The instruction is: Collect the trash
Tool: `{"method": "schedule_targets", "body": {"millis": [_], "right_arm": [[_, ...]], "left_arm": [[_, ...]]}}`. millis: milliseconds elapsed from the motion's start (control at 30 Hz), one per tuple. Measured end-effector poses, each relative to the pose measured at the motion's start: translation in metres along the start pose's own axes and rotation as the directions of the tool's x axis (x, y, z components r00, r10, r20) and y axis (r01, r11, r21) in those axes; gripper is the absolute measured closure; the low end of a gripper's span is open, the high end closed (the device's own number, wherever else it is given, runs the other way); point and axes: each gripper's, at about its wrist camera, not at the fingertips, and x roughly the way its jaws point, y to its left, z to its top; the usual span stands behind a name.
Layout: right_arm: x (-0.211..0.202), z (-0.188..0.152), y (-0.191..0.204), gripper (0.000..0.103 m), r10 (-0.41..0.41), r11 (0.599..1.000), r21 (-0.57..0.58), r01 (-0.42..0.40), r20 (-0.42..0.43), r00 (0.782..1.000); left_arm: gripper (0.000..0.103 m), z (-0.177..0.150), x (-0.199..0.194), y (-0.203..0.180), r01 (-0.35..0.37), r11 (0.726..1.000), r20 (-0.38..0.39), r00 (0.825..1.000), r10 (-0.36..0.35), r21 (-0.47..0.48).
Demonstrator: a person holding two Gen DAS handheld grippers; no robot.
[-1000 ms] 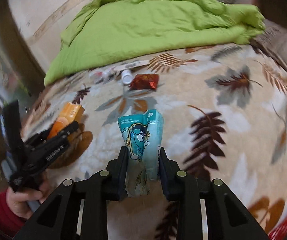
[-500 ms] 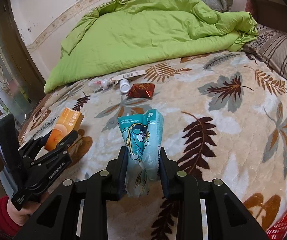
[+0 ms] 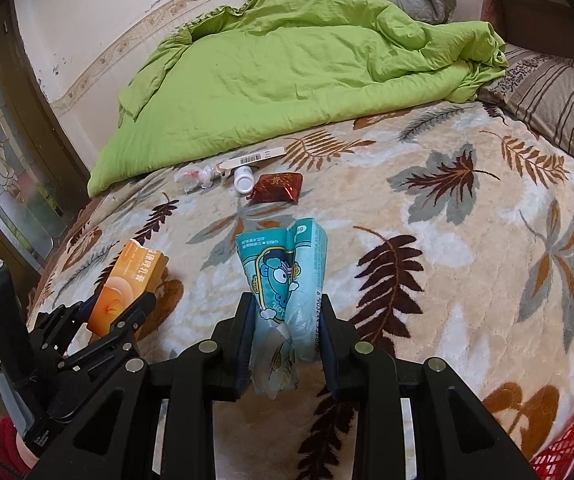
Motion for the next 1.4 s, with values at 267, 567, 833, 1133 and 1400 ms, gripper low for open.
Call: {"method": "schedule_targets", "body": {"millis": [267,567,833,1133,1400], "right_arm": [[0.001,0.0,0.0,0.071,0.005,1.0,0.0,-0.005,-0.006,1.0],[0.002,0.001,0.0,0.07,0.009,1.0,-0.001,-0.009,-0.011,1.0],[0.003,0.001,-0.001,0.07,0.007,1.0,0.0,-0.007,-0.01,1.0],[-0.004,-0.001,-0.003,0.07,-0.006,1.0,0.015,0.006,0.008,1.0],[-0.043,-0.022,-0.008,0.07,0.025,0.998,0.064,-0.025,0.004,1.0]], "left_arm": [[0.052,0.0,0.006,-0.001,0.006,1.0,-0.01,1.0,-0.006,0.008],[0.052,-0.001,0.009,-0.003,0.008,1.0,-0.014,1.0,-0.007,0.011],[0.052,-0.001,0.008,-0.003,0.008,1.0,-0.013,1.0,-0.007,0.012],[0.052,0.001,0.004,-0.007,0.031,0.999,-0.001,1.0,-0.031,0.025],[0.052,0.0,-0.025,-0.024,0.21,0.976,0.011,0.977,-0.211,0.051]]}}
